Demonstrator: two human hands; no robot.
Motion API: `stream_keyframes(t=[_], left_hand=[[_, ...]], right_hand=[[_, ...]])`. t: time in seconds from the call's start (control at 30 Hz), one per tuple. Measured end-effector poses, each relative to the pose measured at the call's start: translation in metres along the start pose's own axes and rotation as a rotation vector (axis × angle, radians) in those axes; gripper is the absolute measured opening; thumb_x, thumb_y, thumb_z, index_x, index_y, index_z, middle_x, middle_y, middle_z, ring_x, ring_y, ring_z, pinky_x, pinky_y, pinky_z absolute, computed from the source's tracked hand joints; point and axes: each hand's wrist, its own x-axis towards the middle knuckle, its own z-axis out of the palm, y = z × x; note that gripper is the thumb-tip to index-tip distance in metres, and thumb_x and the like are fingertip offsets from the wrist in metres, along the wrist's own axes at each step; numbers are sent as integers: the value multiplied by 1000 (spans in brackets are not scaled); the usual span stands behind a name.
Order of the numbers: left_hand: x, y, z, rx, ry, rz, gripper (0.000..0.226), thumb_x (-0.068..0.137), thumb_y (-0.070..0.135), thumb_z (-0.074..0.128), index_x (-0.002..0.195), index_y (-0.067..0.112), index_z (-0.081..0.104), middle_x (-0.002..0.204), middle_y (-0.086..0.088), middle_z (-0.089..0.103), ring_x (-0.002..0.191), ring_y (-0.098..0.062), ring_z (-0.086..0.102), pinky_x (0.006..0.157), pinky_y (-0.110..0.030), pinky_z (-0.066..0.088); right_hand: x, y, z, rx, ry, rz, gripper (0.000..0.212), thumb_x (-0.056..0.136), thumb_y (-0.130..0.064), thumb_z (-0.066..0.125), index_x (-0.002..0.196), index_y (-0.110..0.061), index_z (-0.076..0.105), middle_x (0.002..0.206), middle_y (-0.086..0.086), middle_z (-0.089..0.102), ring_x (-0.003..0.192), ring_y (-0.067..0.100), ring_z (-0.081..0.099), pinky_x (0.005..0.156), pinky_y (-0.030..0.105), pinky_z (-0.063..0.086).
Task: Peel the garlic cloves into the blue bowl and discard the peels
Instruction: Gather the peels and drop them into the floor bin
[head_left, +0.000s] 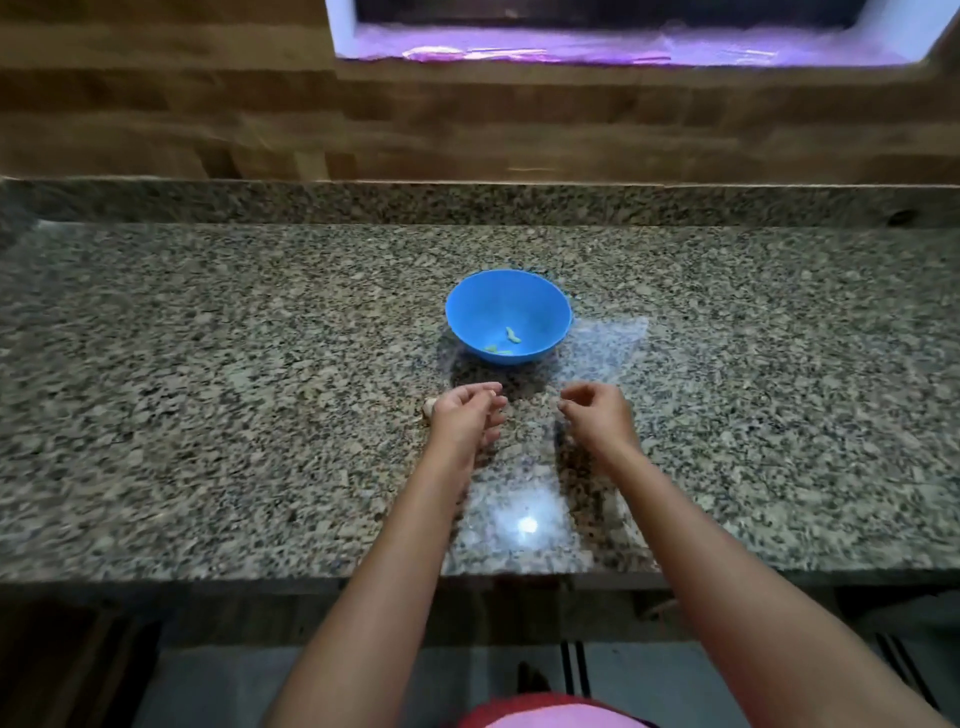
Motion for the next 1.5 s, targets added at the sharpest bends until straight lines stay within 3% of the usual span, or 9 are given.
stream_keyframes(t=[0.1, 0.3, 0.6, 0.77, 0.93, 1.07, 1.23, 1.37, 1.5], left_hand=[[9, -5, 10, 65, 8, -2, 19, 97, 3, 43, 87, 10, 57, 76, -4, 57, 58, -10, 50, 45, -15, 39], [23, -16, 17, 192, -11, 20, 15, 95, 2, 44, 93, 7, 58, 75, -3, 57, 58, -10, 50, 46, -15, 41], [36, -9, 15, 229, -21, 29, 16, 95, 3, 42, 92, 8, 57, 77, -5, 58, 59, -10, 51, 48, -18, 41], [38, 1, 3, 250, -23, 94, 15, 95, 4, 46, 91, 10, 60, 83, -6, 61, 62, -10, 55, 53, -18, 47], [37, 13, -13, 249, 34, 135, 13, 91, 0, 51, 98, 4, 62, 81, -6, 61, 62, -12, 55, 55, -22, 49], [40, 12, -40, 726, 146, 256, 12, 86, 8, 63, 96, 14, 65, 96, -5, 67, 83, -19, 65, 74, -35, 57], [30, -5, -50, 1292, 190, 400, 27, 87, 28, 62, 113, 20, 63, 116, -1, 50, 106, -14, 43, 91, -24, 39], [29, -15, -49, 1369, 237, 506, 33, 91, 32, 56, 122, 20, 56, 117, 0, 47, 102, -11, 38, 85, -20, 32], [36, -14, -39, 1427, 252, 560, 24, 95, 33, 49, 108, 16, 59, 116, 0, 46, 107, -15, 39, 85, -23, 29]], right_hand=[[11, 11, -14, -98, -31, -45, 23, 85, -8, 65, 107, -4, 68, 107, 12, 69, 102, 22, 63, 89, 25, 43], [20, 18, -10, -126, -50, -110, 26, 84, -14, 68, 108, -4, 68, 100, 10, 69, 93, 19, 63, 80, 21, 42], [29, 0, 19, -444, -65, -197, 17, 88, -28, 60, 91, -13, 56, 97, 6, 53, 93, 23, 53, 77, 33, 43], [15, -17, 16, -153, 36, -311, 7, 87, -19, 58, 86, -12, 57, 90, 3, 55, 81, 15, 53, 68, 25, 40], [27, -64, 17, -54, 53, -416, 20, 93, -17, 56, 106, -4, 65, 104, 10, 62, 94, 16, 57, 83, 23, 42], [33, -73, 23, -49, 18, -368, 27, 95, -10, 50, 118, -1, 62, 117, 13, 63, 110, 22, 58, 93, 28, 43], [1, -48, 28, 92, 16, -406, 20, 95, -12, 51, 108, -7, 66, 100, 8, 67, 77, 10, 57, 60, 12, 41], [-17, -29, 38, 166, -40, -354, 18, 95, -13, 51, 105, -12, 66, 74, -2, 63, 48, -6, 49, 45, 8, 34], [-19, -21, 40, 153, -50, -263, 16, 95, -16, 52, 105, -15, 64, 71, -4, 61, 49, -4, 48, 47, 11, 36]])
